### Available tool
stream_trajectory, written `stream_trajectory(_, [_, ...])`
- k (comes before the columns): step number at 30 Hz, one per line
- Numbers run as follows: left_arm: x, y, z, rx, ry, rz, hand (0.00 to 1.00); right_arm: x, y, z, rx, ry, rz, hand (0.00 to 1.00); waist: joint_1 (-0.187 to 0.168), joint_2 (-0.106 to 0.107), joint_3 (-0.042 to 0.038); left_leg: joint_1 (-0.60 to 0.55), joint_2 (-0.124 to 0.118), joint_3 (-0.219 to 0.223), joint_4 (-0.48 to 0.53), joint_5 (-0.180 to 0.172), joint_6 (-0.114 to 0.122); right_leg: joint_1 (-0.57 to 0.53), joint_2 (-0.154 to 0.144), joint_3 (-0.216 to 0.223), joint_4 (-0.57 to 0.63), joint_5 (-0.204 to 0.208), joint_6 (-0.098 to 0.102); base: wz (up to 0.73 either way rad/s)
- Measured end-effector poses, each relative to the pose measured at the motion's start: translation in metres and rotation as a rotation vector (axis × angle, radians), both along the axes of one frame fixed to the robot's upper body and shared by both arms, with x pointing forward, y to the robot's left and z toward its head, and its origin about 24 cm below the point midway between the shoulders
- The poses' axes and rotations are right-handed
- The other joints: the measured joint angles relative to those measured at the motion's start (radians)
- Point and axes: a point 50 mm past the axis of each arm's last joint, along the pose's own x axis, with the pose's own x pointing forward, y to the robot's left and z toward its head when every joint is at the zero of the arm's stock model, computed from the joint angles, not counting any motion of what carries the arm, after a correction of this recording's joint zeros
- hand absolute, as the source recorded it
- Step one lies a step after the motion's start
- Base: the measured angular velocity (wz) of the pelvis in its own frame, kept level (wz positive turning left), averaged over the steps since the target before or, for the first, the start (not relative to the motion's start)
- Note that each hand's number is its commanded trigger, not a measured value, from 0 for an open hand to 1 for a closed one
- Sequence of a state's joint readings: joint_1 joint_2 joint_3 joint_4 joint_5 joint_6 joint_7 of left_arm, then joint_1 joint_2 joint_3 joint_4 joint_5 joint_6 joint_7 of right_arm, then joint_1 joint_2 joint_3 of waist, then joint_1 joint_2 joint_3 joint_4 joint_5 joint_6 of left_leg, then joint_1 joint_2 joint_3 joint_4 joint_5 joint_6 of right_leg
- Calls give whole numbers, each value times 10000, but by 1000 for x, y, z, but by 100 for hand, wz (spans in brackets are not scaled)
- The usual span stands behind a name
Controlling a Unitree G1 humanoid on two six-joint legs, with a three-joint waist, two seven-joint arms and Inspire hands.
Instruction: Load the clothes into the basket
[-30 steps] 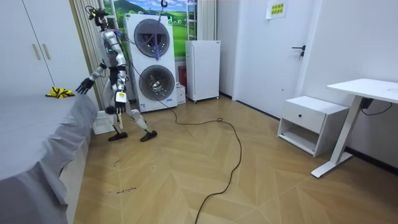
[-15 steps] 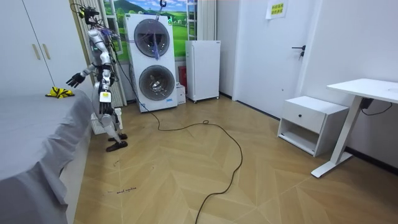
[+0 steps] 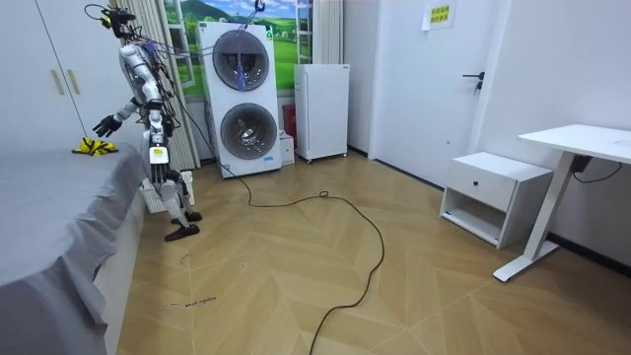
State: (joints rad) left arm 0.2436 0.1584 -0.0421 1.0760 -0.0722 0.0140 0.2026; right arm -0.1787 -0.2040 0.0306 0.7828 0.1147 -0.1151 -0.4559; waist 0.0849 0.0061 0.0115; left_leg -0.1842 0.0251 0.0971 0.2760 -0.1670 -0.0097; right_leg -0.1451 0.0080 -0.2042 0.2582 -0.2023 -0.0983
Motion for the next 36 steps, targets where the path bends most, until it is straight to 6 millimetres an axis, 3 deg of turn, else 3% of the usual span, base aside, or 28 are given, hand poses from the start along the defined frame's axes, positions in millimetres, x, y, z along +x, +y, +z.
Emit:
stream_trajectory(3, [15, 1, 1, -116, -284, -158, 0, 15, -2, 7, -493, 17, 292, 0, 116, -2, 2, -420, -9, -98, -6, 44, -4, -431, 2, -26, 102, 53, -18, 6])
stream_trajectory(8, [21, 4, 2, -84, -368, -427, 0, 19, 3, 4, -677, 425, 778, 0, 304, -6, 13, -570, -32, -394, -13, 42, -4, -519, -49, -294, 162, 59, -27, 13])
stream_trajectory(11, [27, 4, 2, -227, -491, -407, 0, 24, 5, 5, -739, 578, 1092, 0, 324, 3, 75, -742, -29, -673, -15, 43, -7, -609, -75, -490, 158, 58, -27, 19])
stream_trajectory(18, [25, 4, 0, -266, 43, -513, 0, 20, 6, -9, -617, 1747, 1641, 0, 680, -129, 200, -1279, -82, -774, 190, 77, 9, -866, -124, -746, 1, 38, 1, 12])
stream_trajectory(21, [24, 5, 0, -247, 213, -560, 0, 18, 6, -11, -629, 1944, 1727, 0, 779, -137, 203, -1524, -160, -802, 305, 81, 15, -1004, -135, -821, -48, 34, 14, 7])
stream_trajectory(22, [24, 5, 0, -242, 225, -559, 0, 18, 5, -12, -630, 1967, 1719, 61, 780, -137, 203, -1534, -163, -803, 308, 83, 19, -1005, -141, -849, -51, 35, 15, 11])
stream_trajectory(24, [25, 5, 0, -237, 247, -553, 0, 17, 4, -13, -635, 2063, 1725, 100, 792, -151, 194, -1538, -173, -802, 300, 84, 20, -987, -150, -904, -67, 33, 17, 8])
stream_trajectory(27, [29, 5, 0, -188, 170, -565, 0, 12, 2, -17, -701, 2352, 1674, 100, 781, -159, 188, -1523, -178, -802, 298, 84, 20, -866, -135, -1003, -195, 42, 29, 10])
stream_trajectory(30, [29, 6, 0, -98, 199, -553, 0, 6, -8, -20, -1167, 2756, 1650, 100, 765, -209, 127, -1490, -187, -803, 290, 84, 20, -798, -134, -1065, -217, 44, 30, 9])
stream_trajectory(36, [30, 7, 0, 102, 307, -533, 0, 1, -18, -21, -1442, 3069, 1470, 100, 717, -186, 114, -1413, -178, -805, 274, 84, 20, -636, -127, -1259, -249, 45, 30, 10])
